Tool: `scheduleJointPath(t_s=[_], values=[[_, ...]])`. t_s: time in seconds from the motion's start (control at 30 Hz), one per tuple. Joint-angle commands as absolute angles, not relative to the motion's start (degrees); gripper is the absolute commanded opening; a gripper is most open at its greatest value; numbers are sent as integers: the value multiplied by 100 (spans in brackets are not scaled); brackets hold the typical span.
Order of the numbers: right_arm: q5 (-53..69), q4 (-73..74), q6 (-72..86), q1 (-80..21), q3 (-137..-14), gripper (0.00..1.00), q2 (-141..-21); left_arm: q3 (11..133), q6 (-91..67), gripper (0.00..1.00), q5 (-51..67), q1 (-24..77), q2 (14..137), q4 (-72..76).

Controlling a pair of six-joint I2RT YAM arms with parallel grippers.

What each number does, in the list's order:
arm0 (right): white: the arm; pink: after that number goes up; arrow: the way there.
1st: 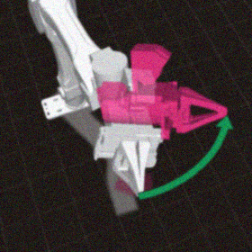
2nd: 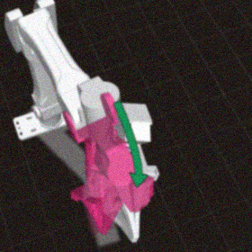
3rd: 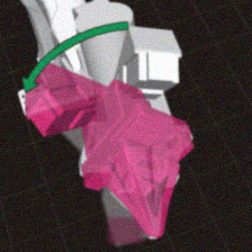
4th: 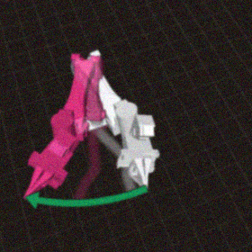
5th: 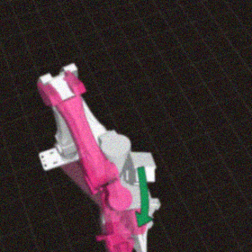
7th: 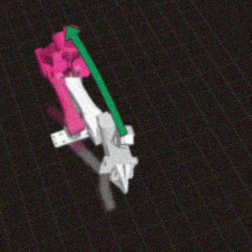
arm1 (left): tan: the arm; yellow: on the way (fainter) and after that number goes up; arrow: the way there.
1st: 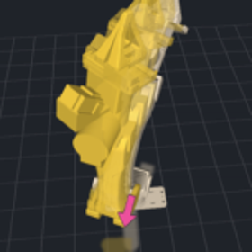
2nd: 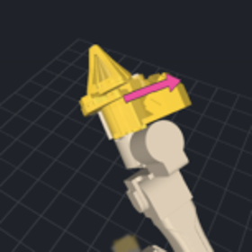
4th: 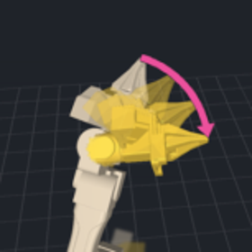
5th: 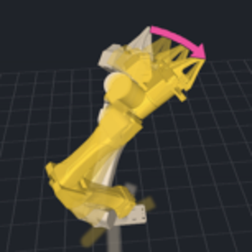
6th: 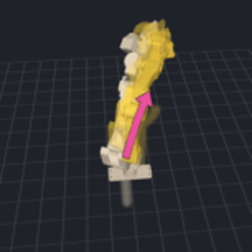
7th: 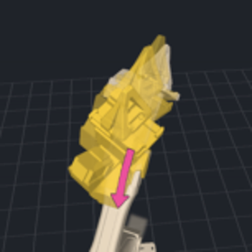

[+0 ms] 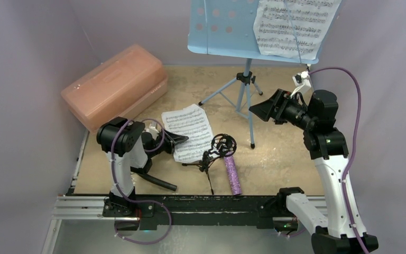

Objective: Set up the instrument practice props

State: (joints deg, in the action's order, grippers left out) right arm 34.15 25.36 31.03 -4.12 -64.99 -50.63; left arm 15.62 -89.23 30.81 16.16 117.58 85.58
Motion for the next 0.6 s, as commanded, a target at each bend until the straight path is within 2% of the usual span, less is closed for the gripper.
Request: scheduleJointPath(t_s=[0.0,0.17,0.27,0.4,0.57], values=[[3441,2417,2988,-431,-6742,74,-5071,1543,-8445,25,3120,1655,10868,8647],[3441,2432,2956,-431,-6788,74,-5089,2065,-6938,15,2876,1676,9309,5336],[3445,2409,2943,-431,-6797,74,-5093,2601,-5836,1,2503,1680,8427,3474],[3454,2409,2913,-433,-6838,74,-5094,3288,-5008,0,2147,1675,7675,1818],[3495,2367,2886,-431,-6870,74,-5074,4171,-4267,0,1946,1681,6987,577]])
